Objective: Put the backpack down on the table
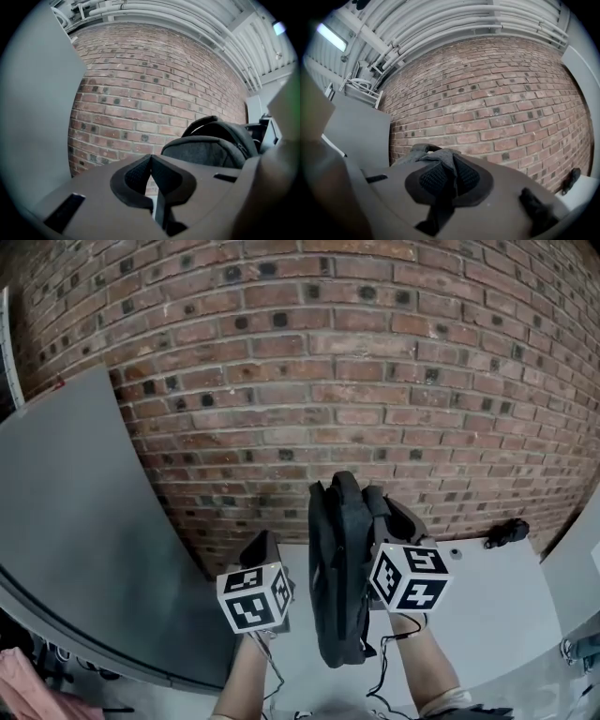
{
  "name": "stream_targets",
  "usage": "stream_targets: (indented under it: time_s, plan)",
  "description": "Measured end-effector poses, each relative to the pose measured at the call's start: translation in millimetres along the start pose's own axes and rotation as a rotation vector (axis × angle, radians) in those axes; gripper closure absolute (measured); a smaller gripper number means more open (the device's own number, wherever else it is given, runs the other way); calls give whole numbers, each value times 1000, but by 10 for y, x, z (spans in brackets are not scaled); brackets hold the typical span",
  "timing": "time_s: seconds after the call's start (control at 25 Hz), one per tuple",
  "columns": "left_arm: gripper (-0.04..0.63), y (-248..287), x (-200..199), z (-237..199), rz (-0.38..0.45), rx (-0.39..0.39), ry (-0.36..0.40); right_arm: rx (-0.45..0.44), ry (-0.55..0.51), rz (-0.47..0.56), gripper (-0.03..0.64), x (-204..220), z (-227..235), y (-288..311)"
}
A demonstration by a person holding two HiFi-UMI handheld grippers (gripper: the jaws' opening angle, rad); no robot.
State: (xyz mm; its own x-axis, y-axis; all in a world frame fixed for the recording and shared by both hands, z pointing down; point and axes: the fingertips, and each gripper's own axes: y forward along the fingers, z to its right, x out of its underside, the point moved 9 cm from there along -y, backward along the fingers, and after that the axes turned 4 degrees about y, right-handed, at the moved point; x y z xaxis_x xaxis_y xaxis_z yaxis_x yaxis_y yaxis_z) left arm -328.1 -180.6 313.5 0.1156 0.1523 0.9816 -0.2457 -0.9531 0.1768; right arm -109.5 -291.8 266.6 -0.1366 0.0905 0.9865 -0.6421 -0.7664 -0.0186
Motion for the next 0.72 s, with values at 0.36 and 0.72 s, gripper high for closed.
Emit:
stream_targets:
  time_s: [0.36,0.72]
  plan:
    - [583,65,258,90,-52,30,-27,34,3,-35,575,103,120,-72]
    - [583,108,386,664,-85,137,-8,106,-10,-95,575,181,498,-423]
